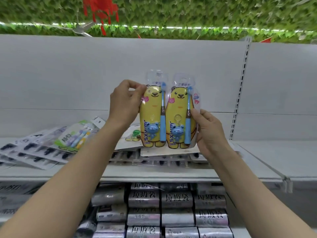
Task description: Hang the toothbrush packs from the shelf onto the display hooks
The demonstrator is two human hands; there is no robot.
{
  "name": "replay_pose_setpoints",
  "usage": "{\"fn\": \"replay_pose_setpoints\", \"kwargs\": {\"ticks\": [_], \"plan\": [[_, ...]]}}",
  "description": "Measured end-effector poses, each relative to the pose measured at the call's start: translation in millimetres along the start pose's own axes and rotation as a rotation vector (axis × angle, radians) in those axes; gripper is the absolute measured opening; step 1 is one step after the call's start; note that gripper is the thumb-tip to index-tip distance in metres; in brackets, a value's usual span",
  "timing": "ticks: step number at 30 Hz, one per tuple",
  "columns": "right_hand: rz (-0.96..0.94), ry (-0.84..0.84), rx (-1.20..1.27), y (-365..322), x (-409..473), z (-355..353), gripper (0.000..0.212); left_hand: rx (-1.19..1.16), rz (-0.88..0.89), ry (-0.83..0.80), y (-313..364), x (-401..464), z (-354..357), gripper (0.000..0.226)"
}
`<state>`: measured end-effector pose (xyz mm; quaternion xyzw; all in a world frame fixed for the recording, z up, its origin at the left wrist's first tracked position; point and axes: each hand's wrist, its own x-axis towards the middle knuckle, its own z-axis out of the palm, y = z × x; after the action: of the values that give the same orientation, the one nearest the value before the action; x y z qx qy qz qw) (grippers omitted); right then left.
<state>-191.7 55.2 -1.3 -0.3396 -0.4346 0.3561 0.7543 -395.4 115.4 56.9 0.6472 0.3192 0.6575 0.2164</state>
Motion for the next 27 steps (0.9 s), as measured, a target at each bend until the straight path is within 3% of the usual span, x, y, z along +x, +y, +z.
{"fn": "replay_pose_setpoints", "kwargs": {"ticks": [13,19,22,27], "plan": [[0.298,-0.151,0.005,30,-123,38,0.018,0.103,-0.257,0.096,18,-131,-88,0.015],[0.424,-0.270,0.028,68,-183,129,0.014,0.149,-0.325,0.222,9,-165,-191,0.016],[0.452,-0.300,0.034,86,-208,186,0.018,0.039,-0.412,0.266,0,-180,-253,0.015],[0.489,-0.268,0.102,124,-251,300,0.015,-0.202,-0.640,0.106,-21,-207,-369,0.025]]}}
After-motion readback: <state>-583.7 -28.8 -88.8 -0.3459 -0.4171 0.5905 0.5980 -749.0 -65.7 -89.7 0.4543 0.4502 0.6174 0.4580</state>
